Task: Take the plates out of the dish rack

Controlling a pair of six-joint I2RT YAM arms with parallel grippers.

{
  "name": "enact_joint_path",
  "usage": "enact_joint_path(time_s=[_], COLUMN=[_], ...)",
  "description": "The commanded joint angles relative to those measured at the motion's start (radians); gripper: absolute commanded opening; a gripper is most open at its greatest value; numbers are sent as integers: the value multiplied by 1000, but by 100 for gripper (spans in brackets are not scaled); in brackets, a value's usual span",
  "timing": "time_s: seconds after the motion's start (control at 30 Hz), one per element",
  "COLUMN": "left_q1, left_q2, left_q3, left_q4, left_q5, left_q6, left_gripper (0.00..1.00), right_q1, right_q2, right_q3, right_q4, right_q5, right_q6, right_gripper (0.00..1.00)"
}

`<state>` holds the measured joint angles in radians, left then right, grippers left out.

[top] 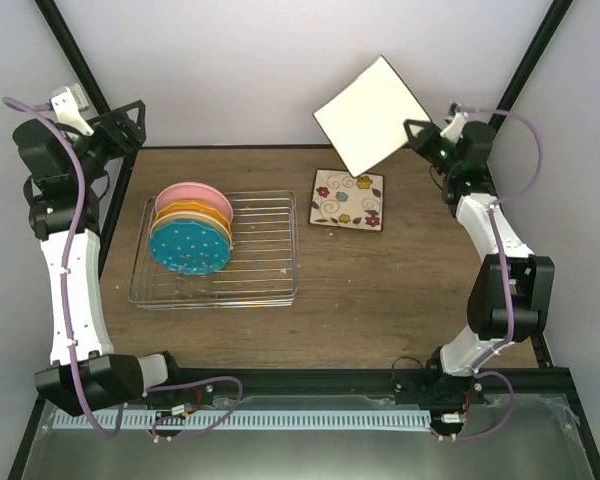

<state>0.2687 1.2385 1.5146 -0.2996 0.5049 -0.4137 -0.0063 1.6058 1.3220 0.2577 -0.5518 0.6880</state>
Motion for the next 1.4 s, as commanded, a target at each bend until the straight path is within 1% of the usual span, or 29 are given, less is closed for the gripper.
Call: enact_joint_path(time_s=[0.0, 0.07, 0.13, 0.2, 0.43, 0.67, 0.8, 1.1, 1.17, 1.27, 1.37], left_q1=[4, 5, 5, 5, 4, 4, 3, 3, 3, 4, 4], left_q2=[-26, -31, -37, -44, -48, -45, -45, -54, -55, -56, -57], left_q3=[-40, -51, -63, -74, -91, -98, -98, -99, -100, -100, -99], left_q4=[11, 1, -12, -20, -38, -41, -42, -64, -68, -74, -80], left_q5=[26, 36, 43, 46, 52, 62, 66, 74, 78, 82, 89], left_q6=[-8, 1, 12, 23, 45, 53, 55, 71, 72, 74, 81], left_gripper=[100, 100, 100, 100, 100, 100, 100, 100, 100, 100, 100], right_q1=[-49, -76, -87, -89, -100, -114, -126, -160, -161, -165, -169], right_q2=[62, 147, 222, 271, 420, 558, 630, 698, 723, 779, 814], right_q3=[-64, -25, 42, 117, 317, 460, 548, 586, 628, 711, 762], right_q4=[185, 180, 117, 2, -303, -506, -658, -731, -776, -886, -948], right_q5=[-163, -297, -399, -434, -549, -676, -710, -764, -773, -774, -778], right_q6=[334, 364, 328, 253, 67, -99, -223, -323, -357, -418, -461], right_gripper=[1, 1, 1, 1, 1, 1, 1, 1, 1, 1, 1])
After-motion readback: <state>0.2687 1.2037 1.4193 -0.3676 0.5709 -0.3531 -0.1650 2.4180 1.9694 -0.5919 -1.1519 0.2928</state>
